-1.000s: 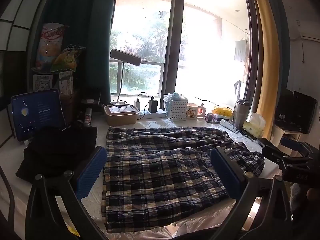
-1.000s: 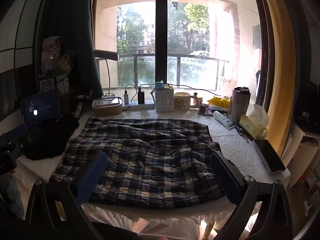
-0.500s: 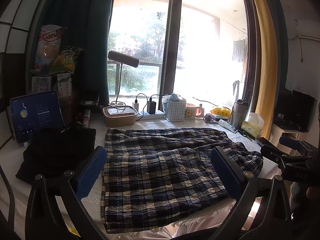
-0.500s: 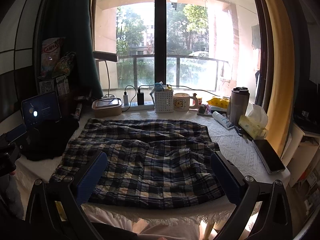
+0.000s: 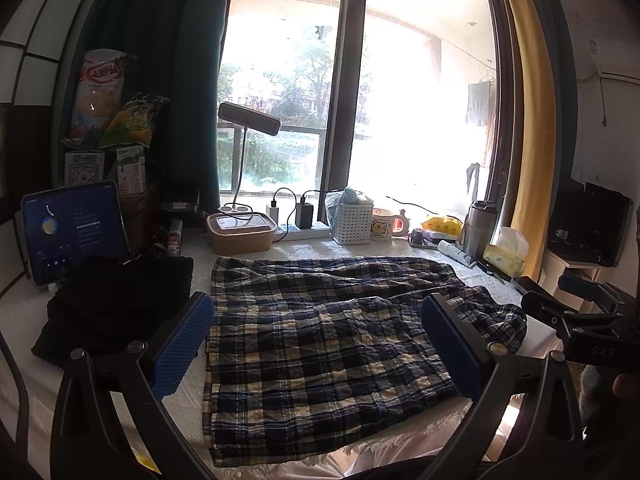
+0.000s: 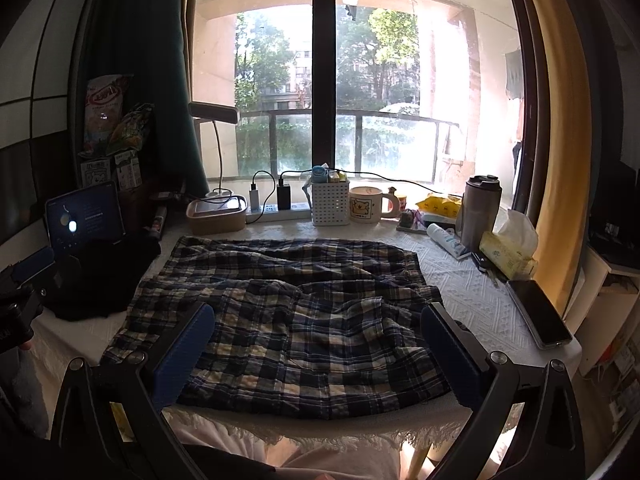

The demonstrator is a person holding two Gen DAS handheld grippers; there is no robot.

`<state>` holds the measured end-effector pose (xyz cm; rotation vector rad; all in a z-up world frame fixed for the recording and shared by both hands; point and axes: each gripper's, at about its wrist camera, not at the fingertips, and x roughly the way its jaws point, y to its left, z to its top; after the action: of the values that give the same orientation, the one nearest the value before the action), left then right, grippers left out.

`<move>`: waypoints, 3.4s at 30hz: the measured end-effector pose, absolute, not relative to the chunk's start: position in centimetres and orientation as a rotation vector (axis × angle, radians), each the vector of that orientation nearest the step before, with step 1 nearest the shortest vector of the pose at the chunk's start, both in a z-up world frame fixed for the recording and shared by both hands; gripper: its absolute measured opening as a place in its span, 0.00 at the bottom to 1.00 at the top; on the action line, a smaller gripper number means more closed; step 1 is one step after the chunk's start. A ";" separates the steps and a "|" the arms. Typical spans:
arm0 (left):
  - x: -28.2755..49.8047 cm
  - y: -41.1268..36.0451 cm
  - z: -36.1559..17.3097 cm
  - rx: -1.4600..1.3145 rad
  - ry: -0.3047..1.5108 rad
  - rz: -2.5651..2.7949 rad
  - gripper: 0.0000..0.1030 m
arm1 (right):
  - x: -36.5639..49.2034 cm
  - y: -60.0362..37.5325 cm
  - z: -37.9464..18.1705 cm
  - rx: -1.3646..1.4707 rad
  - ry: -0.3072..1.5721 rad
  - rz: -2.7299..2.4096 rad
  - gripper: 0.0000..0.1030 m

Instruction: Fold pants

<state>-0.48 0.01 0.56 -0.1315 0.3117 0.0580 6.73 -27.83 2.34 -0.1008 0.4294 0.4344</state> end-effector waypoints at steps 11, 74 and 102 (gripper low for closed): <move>-0.8 0.0 0.6 -0.128 0.298 0.051 0.99 | 6.7 -27.8 2.4 -0.101 0.429 0.436 1.00; 29.5 16.6 -7.0 -0.153 0.772 0.132 0.99 | 37.1 -30.4 -0.8 -0.170 0.708 0.457 1.00; 35.9 17.9 -12.2 -0.191 0.911 0.017 0.07 | 47.6 -27.1 -8.7 -0.182 0.980 0.687 0.26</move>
<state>35.89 17.87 -12.22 -0.1913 0.9112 0.0170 47.58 -27.06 -8.66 -0.1823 0.9800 0.6867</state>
